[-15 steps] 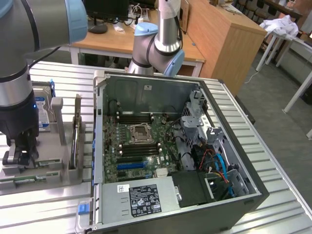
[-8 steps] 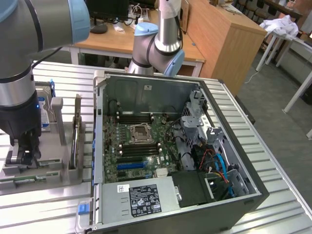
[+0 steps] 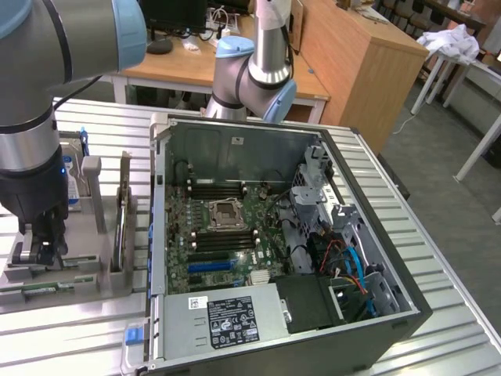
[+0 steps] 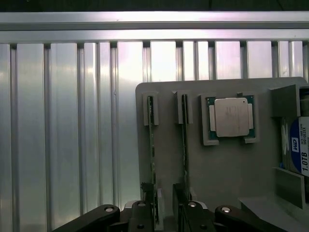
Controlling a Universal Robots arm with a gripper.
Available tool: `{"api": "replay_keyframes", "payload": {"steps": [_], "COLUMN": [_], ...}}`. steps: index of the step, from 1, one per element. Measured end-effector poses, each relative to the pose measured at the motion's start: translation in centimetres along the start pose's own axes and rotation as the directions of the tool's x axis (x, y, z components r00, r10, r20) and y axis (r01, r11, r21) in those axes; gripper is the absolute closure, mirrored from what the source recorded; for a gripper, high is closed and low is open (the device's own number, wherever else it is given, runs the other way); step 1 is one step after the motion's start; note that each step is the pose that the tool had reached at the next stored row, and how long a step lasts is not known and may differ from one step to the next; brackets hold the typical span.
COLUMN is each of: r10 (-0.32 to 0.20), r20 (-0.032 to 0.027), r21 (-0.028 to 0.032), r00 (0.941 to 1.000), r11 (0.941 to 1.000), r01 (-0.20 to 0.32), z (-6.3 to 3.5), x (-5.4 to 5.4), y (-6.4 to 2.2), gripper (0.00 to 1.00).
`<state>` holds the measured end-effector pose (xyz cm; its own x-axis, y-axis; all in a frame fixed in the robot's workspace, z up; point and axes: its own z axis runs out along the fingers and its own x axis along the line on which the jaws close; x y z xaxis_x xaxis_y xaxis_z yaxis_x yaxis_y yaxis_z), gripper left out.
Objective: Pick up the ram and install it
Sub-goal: 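Pick up the ram and move it above insertion slot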
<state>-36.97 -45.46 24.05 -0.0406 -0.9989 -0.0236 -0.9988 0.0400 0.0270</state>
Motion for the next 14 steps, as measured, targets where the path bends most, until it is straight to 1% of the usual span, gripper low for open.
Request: {"api": "replay_keyframes", "payload": {"steps": [14], "r10": [0.000], "r20": [0.0001], "r21": [0.0001], "r00": [1.0000], "r11": [1.0000], "r01": [0.000], "z": [0.00], "x": [0.37], "y": [-0.02], "gripper": [0.70]}}
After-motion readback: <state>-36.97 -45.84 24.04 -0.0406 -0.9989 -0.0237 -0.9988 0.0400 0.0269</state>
